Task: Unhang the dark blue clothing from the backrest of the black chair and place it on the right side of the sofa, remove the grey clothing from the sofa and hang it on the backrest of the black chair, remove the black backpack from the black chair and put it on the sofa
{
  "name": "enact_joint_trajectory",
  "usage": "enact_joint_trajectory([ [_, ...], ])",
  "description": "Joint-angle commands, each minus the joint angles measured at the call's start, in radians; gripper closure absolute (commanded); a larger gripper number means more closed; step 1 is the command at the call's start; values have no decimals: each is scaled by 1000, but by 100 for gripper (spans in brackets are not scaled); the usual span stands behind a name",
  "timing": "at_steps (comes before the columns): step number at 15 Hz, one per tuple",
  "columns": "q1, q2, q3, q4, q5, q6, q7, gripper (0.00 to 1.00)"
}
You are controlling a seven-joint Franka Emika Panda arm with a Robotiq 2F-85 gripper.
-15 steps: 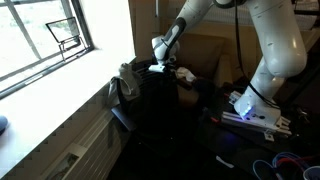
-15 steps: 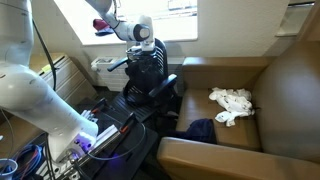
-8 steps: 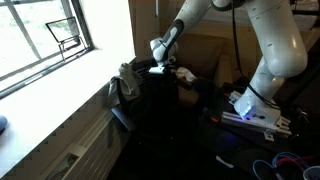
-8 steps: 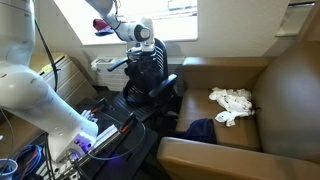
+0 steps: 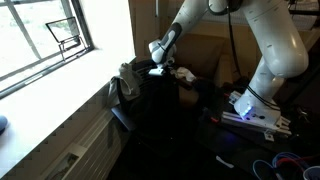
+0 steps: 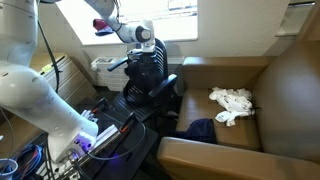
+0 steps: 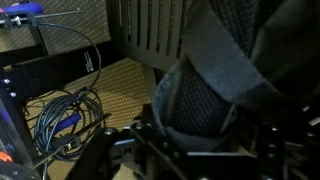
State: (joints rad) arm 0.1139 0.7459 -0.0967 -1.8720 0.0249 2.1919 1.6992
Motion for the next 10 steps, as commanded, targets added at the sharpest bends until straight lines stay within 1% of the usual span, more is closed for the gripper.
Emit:
enact_joint_trajectory([
  [1,-1,7,-7,1,12,26,-7,48],
  [2,2,8,-10,1,10,29,-1,56],
  [3,3,8,-12,1,8,31,2,61],
  [6,6,11,-18,5,3,36,12,83],
  [8,6,12,-21,7,1,39,17,95],
  [9,7,13,-23,9,-1,39,21,97],
  [10,9,14,-27,11,-5,37,25,94],
])
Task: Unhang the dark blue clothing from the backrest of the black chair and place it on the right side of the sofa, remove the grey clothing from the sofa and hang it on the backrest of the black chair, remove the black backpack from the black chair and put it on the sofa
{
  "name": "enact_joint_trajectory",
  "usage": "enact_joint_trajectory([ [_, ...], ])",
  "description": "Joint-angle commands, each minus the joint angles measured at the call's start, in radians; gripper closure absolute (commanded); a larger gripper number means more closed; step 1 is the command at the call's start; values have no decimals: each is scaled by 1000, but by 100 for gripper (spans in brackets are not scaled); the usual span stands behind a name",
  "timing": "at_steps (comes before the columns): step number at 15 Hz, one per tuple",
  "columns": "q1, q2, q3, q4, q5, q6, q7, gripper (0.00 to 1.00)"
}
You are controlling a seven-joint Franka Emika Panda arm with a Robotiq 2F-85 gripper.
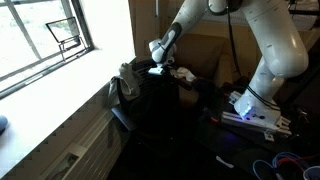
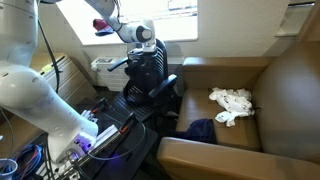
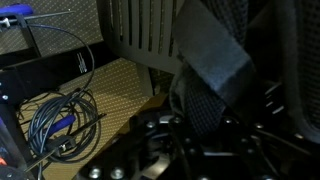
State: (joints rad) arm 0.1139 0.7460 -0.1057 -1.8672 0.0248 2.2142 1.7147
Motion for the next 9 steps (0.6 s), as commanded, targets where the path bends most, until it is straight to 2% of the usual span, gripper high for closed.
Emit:
enact_joint_trajectory([
  [1,10,14,-21,8,-8,10,12,94],
  [5,34,-29,-65,-11,-68,-8,36,94],
  [9,116,-204,-187,-163,-250,41,195,94],
])
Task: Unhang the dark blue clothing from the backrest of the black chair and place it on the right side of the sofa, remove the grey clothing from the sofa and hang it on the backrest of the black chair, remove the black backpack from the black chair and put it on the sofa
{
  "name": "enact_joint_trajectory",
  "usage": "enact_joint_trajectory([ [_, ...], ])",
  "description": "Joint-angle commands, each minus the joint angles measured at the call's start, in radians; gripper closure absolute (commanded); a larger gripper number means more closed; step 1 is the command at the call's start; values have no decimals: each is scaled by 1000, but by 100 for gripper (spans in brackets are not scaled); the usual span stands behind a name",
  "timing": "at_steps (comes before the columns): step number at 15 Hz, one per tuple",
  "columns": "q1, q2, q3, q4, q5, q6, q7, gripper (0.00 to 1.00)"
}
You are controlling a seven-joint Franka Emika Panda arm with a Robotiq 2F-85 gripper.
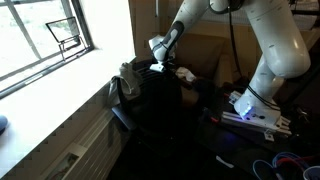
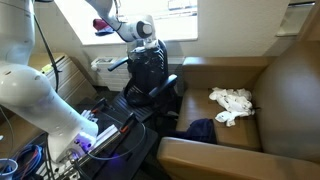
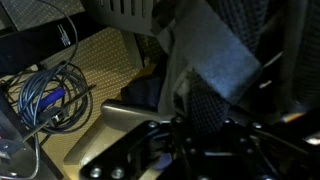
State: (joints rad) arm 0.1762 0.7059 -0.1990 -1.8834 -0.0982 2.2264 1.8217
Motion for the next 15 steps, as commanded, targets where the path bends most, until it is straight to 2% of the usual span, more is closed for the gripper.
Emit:
enact_joint_trajectory([
  [1,73,-195,-113,-178,-170,43,142,94],
  [4,117,-297,-160,-267,-319,50,331,94],
  [7,126,-411,-175,-349,-484,13,546,94],
  [12,47,-630,-112,-472,-730,-139,871,94],
  [13,200,-657,-306,-440,-692,-186,799,94],
  [14,185,-702,-304,-448,-714,-236,805,94],
  [15,201,-734,-350,-436,-731,-277,794,94],
])
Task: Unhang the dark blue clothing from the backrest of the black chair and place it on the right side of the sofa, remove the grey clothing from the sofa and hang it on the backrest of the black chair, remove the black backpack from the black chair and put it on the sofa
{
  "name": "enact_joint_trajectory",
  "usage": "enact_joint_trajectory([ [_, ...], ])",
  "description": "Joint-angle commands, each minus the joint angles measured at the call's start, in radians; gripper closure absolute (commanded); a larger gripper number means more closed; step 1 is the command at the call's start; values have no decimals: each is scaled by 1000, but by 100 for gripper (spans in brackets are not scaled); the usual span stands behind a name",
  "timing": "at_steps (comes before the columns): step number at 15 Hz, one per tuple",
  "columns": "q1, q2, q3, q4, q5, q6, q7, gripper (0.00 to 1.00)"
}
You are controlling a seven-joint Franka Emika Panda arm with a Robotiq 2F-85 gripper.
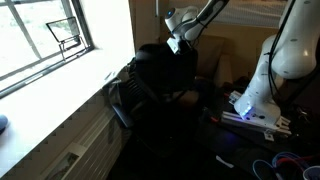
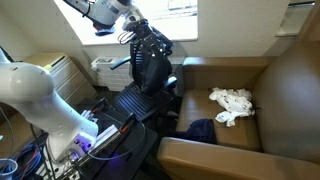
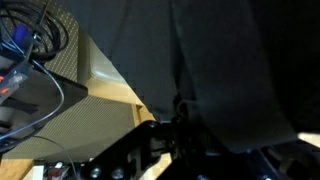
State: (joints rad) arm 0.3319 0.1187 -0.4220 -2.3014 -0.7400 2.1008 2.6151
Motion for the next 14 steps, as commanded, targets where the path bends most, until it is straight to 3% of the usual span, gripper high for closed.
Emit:
enact_joint_trajectory([
  [1,39,-186,-150,-5,-122,-212,-4,94],
  [2,17,-231,-162,10,-155,-270,-7,94],
  [3,-171,-280,-16,22,-192,-317,-11,94],
  [6,-345,-474,48,-21,-230,-349,-19,94],
  [9,-518,-633,118,-89,-285,-287,6,94],
  [12,-745,-674,274,-148,-276,-130,-2,94],
  [13,-621,-625,184,-107,-232,-207,-19,78],
  [14,-657,-639,213,-130,-238,-178,-13,78],
])
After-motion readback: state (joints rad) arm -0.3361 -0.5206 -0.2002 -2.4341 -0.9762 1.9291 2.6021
